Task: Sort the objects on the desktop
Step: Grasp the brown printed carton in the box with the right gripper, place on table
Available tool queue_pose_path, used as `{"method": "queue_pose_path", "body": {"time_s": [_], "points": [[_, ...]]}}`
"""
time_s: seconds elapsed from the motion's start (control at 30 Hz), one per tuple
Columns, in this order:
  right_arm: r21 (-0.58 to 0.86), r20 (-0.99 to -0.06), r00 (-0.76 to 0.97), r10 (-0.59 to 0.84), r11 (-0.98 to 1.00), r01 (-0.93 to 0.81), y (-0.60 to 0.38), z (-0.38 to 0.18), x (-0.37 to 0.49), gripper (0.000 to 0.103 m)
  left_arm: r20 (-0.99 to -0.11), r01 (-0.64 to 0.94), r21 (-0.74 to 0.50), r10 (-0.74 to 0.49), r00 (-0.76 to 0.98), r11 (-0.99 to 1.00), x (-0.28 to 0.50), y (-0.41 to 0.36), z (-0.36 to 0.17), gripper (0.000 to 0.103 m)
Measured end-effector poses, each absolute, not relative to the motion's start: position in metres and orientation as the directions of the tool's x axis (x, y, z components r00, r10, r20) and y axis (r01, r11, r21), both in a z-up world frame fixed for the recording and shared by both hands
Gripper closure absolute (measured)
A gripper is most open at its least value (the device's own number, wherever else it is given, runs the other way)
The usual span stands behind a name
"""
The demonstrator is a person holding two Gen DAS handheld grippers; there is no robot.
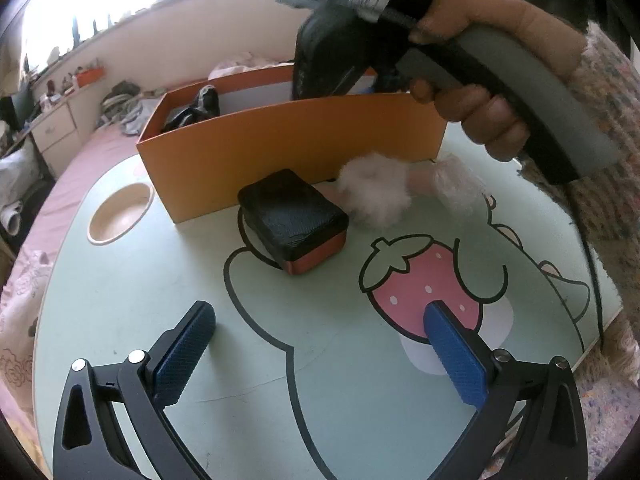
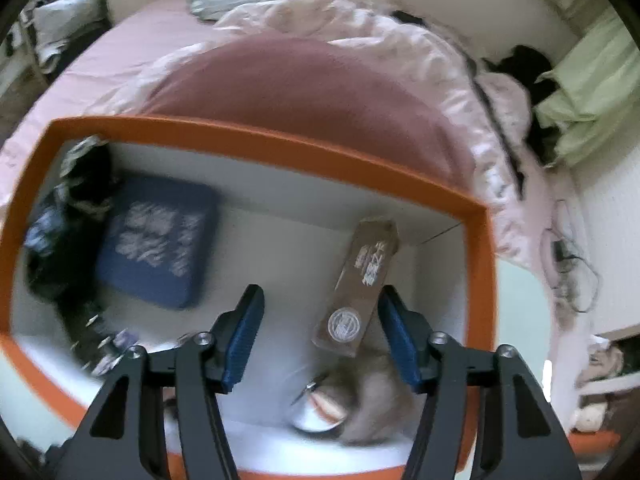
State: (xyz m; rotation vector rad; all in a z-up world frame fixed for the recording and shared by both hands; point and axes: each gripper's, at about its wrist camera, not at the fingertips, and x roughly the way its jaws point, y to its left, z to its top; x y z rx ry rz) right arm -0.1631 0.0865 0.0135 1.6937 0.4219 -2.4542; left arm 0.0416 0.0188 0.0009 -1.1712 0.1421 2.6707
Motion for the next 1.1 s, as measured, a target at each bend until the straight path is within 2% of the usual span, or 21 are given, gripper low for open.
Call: {"method": "queue_pose_path", "body": {"time_s": [0.07,0.23,0.47,0.67,0.77,0.87,0.93,0.97,1.0,1.07,1.1], "points": [[-0.005,-0.95,-0.302,-0.079,-0.964,0.266,0.094,0.013,-0.163,0.083,-0.735,-0.241,0.0,0.163,-0.658,-0.971,0.041,0.019,0.001,0.0],[0.083,-0.931,-0.332,-0.153,-0.973,0.217,0.115,0.016,-0.16,0.083,-0.735,-0.24,0.0,0.163,-0.658,-0.971,0.042,0.02,0.001,0.0],[0.336,-0.799,-0.42,-0.43,-0.899,0.282,0.15,0.064,-0.108,0.083,-0.735,-0.24,0.0,0.162,-0.658,-0.971,0.042,0.02,0.001,0.0],[0.415,-0.723,-0.43,-0.541,-0.838,0.355,0.164,0.08,-0.044,0.083,-0.735,-0.239,0.0,0.162,-0.658,-0.971,0.042,0.02,0.001,0.0],[0.444,-0.722,-0.396,-0.567,-0.819,0.364,0.166,0.064,-0.026,0.083,-0.735,-0.24,0.0,0.162,-0.658,-0.971,0.041,0.019,0.0,0.0],[0.414,-0.742,-0.403,-0.535,-0.84,0.352,0.16,0.052,-0.026,0.081,-0.735,-0.24,0.0,0.163,-0.658,-0.971,0.041,0.02,0.0,0.0],[0.418,-0.748,-0.418,-0.515,-0.856,0.305,0.162,0.046,-0.034,0.066,-0.735,-0.24,0.0,0.163,-0.658,-0.971,0.041,0.02,0.0,0.0],[0.433,-0.749,-0.42,-0.512,-0.859,0.275,0.165,0.045,-0.035,0.047,-0.735,-0.24,0.0,0.163,-0.658,-0.971,0.041,0.02,0.0,0.0],[0.453,-0.739,-0.43,-0.52,-0.854,0.254,0.17,0.044,-0.036,0.039,-0.735,-0.24,0.0,0.163,-0.658,-0.971,0.042,0.02,0.0,0.0],[0.49,-0.675,-0.5,-0.542,-0.837,0.246,0.181,0.049,-0.03,0.036,-0.735,-0.24,0.0,0.163,-0.658,-0.971,0.042,0.021,0.0,0.0],[0.486,-0.665,-0.518,-0.538,-0.838,0.248,0.184,0.05,-0.025,0.031,-0.735,-0.239,0.0,0.162,-0.658,-0.971,0.041,0.021,0.0,0.0]]}}
